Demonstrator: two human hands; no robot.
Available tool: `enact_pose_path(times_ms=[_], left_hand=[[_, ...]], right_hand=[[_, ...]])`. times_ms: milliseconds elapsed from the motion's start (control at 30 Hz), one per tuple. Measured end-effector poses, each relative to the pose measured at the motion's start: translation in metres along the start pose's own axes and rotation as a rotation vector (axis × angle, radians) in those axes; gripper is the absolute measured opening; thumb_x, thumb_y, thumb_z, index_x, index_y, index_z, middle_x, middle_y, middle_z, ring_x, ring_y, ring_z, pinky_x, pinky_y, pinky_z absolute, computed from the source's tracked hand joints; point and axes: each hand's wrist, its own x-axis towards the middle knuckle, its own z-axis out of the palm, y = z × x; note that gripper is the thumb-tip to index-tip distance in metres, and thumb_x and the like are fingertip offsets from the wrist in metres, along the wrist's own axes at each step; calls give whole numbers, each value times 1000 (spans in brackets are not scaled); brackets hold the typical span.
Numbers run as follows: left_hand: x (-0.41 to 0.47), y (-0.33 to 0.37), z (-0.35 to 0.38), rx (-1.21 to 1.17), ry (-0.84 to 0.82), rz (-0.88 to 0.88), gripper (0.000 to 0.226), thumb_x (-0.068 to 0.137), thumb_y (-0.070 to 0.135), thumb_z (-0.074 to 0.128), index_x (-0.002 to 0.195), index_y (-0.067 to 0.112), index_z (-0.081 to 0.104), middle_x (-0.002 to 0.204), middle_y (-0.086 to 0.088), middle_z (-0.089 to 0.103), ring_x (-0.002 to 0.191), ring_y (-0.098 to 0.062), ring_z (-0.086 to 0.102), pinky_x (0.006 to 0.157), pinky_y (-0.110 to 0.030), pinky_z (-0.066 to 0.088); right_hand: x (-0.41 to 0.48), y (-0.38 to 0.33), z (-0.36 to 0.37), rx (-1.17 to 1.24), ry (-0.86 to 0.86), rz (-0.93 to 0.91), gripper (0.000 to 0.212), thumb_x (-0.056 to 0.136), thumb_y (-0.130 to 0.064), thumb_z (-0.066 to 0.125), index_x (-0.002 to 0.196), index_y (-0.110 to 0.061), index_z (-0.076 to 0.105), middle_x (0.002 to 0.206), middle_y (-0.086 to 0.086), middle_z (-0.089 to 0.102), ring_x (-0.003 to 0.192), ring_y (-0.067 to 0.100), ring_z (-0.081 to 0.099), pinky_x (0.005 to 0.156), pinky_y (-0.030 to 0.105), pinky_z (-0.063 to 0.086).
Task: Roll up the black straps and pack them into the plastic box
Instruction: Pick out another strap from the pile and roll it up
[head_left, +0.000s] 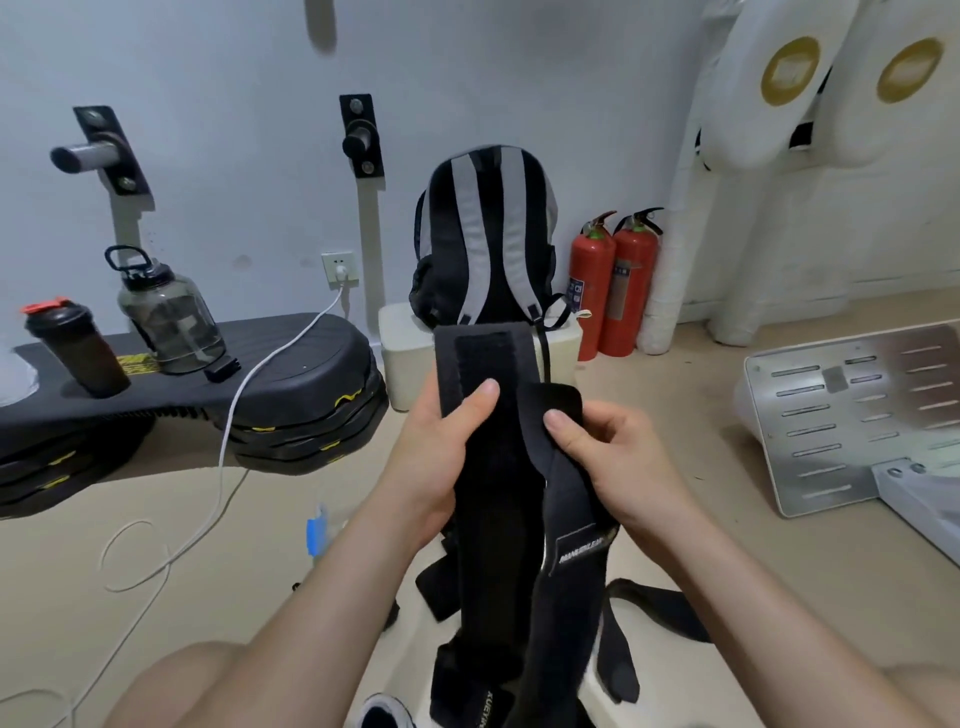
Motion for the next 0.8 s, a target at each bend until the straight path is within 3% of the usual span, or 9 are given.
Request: enact_pose_path(times_ms=[67,167,267,467,533,667,800], left_hand=[[3,-2,-1,38,6,42,35,99,7,56,127,28,59,122,0,70,115,-19,66,98,-39,53],[5,-7,3,13,-53,64,43,92,-8,57,127,19,59,117,-9,69,109,-25,66,95,-39,55],[8,1,4,-100,-100,18,49,75,-11,58,120,11,63,109,-17,69,101,-32,66,87,-41,57],[27,15,-10,-267,145,43,37,98,0,51,133,8,55,124,-16,67,110,-29,67,94,-44,56],[31,17,-12,-291,210,67,33,98,1,53,131,8,57,118,-14,69,103,-26,69,87,-42,58],[34,16,-10,-340,284,53,23,99,5,55,121,9,63,111,-12,72,95,-23,71,76,-37,60],[34,15,-3,-329,281,42,16,102,14,54,113,15,65,110,-10,73,99,-24,71,81,-41,60]], right_hand=[[1,-4,-2,30,-34,-10,14,96,-17,62,100,-18,75,93,6,78,85,20,75,70,28,56],[5,-8,-2,-2,-137,-6,14,95,-13,63,97,-15,76,89,2,77,82,16,74,69,26,57],[8,-4,-3,-203,-223,-50,15,95,-11,65,86,-16,77,81,1,74,78,16,71,75,36,57],[8,-3,-13,-589,-441,-33,20,94,-17,68,81,-31,75,78,-14,72,77,2,67,73,24,52],[9,-3,-17,-621,-473,7,23,94,-19,68,77,-34,73,76,-17,71,74,-1,66,71,20,48],[9,-4,-24,-388,-410,103,10,93,-18,68,93,-18,77,87,-1,77,75,7,72,73,25,58],[10,-2,-22,-109,-395,155,27,78,-29,70,101,-17,78,98,6,78,88,18,73,80,29,57]])
